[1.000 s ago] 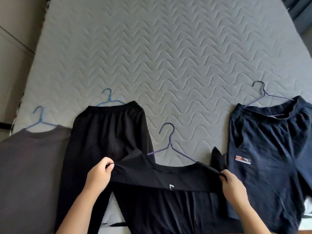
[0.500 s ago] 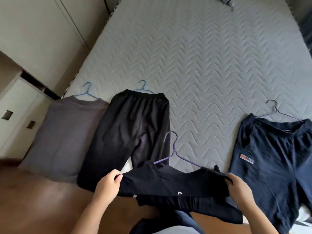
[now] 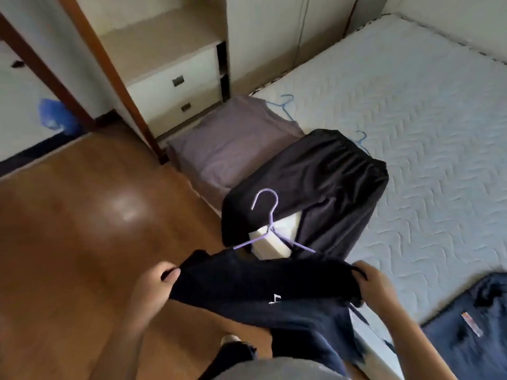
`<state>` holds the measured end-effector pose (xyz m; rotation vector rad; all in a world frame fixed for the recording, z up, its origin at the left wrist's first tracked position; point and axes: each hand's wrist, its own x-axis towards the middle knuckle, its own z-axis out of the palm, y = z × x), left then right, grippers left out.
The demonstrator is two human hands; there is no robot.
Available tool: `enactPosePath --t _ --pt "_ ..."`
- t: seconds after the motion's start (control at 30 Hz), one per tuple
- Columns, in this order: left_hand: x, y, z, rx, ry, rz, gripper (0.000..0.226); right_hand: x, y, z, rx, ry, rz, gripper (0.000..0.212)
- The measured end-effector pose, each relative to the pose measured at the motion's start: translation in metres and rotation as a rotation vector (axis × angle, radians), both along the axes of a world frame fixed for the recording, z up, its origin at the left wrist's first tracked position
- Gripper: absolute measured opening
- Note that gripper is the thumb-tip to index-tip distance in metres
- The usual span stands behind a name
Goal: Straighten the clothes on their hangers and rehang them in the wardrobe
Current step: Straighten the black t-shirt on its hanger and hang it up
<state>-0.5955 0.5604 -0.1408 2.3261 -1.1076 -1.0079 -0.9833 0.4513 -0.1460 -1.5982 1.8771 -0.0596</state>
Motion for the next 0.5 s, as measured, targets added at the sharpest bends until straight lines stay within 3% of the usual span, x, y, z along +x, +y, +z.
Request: enactPosePath --t 0.27,0.5 --pt "0.097 0.115 0.013 -0.013 0.189 0.564 0.011 0.167 -0.020 0.002 -0.051 -0.091 0.353 0.017" --pt "0.170 0.090 0.015 -0.059 0.099 0.725 0.021 0.286 -0.096 -0.018 -0.039 -0.143 0.499 0.015"
